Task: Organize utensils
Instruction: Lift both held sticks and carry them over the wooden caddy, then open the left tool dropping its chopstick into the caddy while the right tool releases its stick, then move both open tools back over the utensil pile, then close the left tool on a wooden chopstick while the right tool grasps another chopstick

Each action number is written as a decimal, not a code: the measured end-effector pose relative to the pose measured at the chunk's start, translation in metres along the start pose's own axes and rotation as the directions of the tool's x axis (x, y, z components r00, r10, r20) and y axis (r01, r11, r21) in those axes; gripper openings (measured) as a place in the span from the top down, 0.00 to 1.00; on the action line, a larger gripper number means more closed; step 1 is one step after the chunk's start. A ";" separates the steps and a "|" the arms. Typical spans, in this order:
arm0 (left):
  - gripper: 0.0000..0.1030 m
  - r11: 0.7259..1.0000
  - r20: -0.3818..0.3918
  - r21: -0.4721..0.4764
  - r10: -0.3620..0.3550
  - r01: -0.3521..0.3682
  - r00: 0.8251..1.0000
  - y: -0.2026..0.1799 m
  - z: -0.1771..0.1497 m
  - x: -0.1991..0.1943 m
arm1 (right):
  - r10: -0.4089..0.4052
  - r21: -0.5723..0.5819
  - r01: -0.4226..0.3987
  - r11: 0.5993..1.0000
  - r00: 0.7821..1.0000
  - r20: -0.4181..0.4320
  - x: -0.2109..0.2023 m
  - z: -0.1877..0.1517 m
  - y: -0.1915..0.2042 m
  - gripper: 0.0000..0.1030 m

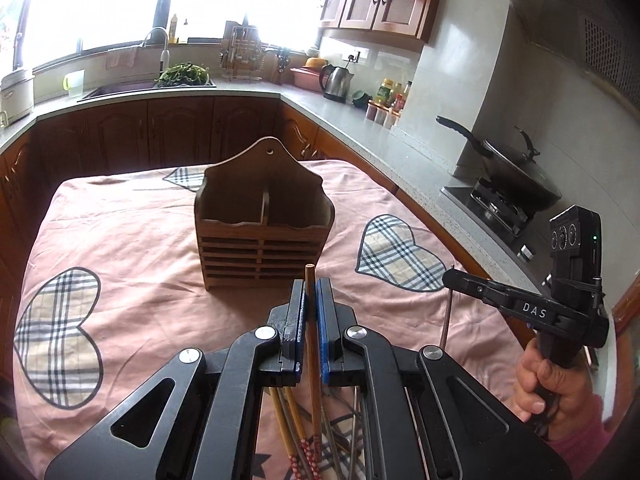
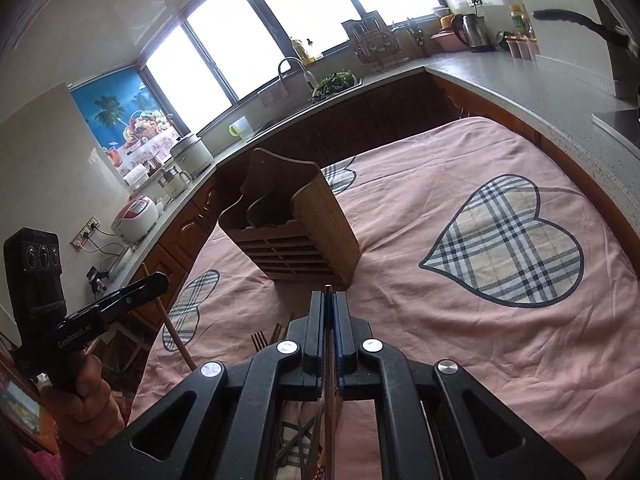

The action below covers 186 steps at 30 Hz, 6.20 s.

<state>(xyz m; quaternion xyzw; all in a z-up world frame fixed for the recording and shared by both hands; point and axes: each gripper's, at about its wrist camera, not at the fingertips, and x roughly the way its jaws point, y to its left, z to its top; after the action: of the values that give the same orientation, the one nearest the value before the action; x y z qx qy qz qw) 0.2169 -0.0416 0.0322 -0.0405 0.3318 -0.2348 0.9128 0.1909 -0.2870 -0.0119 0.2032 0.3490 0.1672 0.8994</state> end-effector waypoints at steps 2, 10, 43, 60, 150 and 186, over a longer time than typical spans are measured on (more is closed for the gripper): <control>0.96 1.000 0.022 -0.010 0.009 -0.008 1.000 0.005 0.001 -0.009 | 0.002 -0.014 -0.002 1.000 1.000 0.015 -0.005 0.003 0.007 0.96; 0.96 0.998 0.126 -0.056 0.023 -0.016 0.992 0.022 0.010 -0.044 | 0.013 -0.041 -0.009 0.999 0.996 0.088 -0.021 0.019 0.028 0.96; 0.96 0.944 0.442 -0.322 0.215 -0.069 0.871 0.103 0.122 -0.035 | -0.014 -0.009 0.021 1.000 0.863 0.504 0.000 0.142 0.056 0.96; 0.96 0.923 0.285 -0.371 0.222 -0.107 0.932 0.125 0.096 0.093 | -0.071 0.068 0.044 0.997 0.885 0.461 0.102 0.114 0.013 0.96; 0.00 0.926 0.098 -0.283 0.285 -0.248 0.954 0.048 -0.118 -0.047 | -0.103 -0.003 0.104 0.995 0.983 0.151 -0.044 -0.089 0.009 0.03; 0.62 0.981 -0.206 -0.099 0.144 -0.167 0.968 0.036 -0.091 0.094 | -0.105 0.002 0.106 0.994 0.993 -0.055 0.049 -0.065 -0.019 0.58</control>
<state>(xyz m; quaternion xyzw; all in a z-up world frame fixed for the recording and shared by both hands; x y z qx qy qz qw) 0.2376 -0.0454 -0.1017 -0.0438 0.4361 -0.1457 0.8869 0.1830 -0.2659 -0.0924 0.1821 0.3842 0.1241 0.8966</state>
